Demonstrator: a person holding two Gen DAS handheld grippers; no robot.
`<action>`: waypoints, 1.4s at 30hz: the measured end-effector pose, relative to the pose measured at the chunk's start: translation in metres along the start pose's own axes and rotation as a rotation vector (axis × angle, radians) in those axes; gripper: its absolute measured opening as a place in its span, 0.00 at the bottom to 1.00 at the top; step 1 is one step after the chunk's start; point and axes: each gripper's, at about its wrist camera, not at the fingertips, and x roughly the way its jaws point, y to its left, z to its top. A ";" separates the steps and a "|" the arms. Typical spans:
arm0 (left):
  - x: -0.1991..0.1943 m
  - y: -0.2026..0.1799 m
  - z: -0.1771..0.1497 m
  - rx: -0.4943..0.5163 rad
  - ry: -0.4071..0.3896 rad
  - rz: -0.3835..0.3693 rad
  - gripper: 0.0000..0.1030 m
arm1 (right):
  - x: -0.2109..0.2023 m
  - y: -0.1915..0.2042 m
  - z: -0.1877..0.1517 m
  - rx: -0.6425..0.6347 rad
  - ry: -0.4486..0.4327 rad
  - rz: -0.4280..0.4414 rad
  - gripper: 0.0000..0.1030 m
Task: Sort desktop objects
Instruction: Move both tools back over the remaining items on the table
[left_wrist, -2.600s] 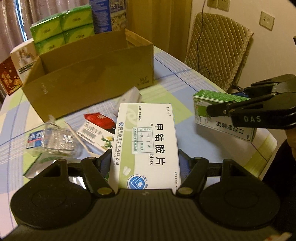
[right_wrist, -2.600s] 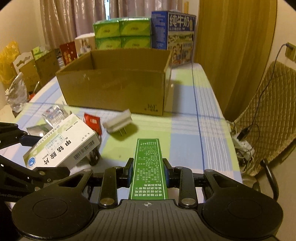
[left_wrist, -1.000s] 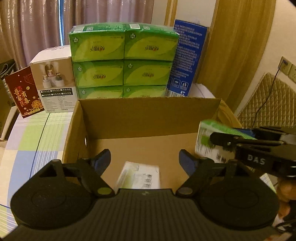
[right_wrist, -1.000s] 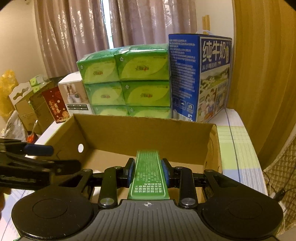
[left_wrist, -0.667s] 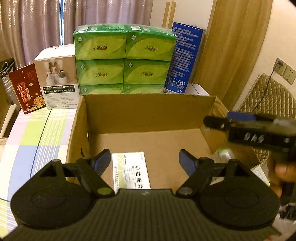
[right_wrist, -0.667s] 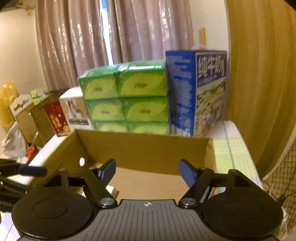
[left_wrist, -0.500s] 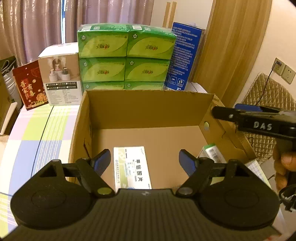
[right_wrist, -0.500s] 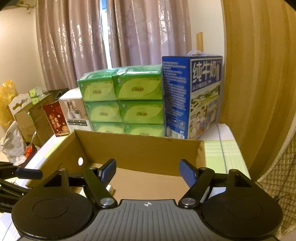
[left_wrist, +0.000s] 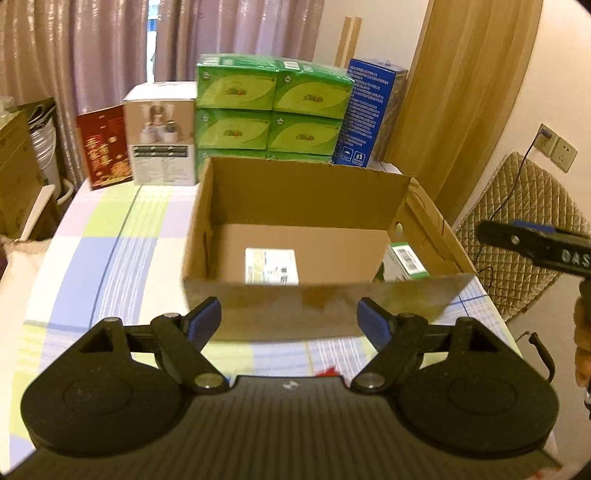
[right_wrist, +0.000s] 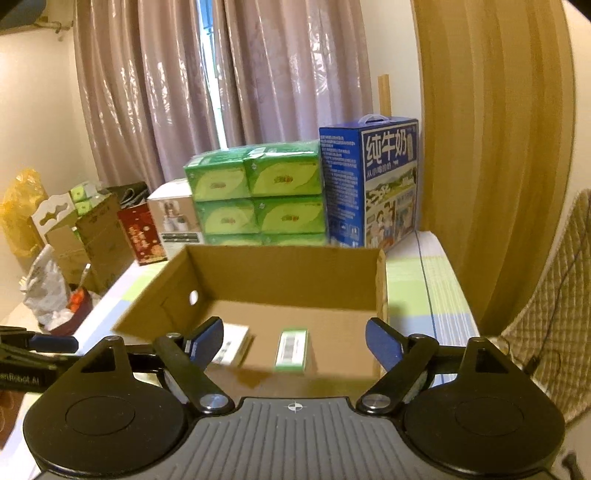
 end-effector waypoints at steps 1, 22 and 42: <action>-0.009 0.002 -0.005 -0.010 -0.002 0.003 0.75 | -0.009 0.003 -0.006 0.007 0.001 0.005 0.82; -0.128 0.019 -0.129 -0.127 -0.038 0.095 0.93 | -0.105 0.050 -0.132 0.046 0.067 0.043 0.97; -0.121 0.013 -0.180 -0.218 0.025 0.095 0.98 | -0.099 0.056 -0.186 -0.023 0.129 0.020 0.97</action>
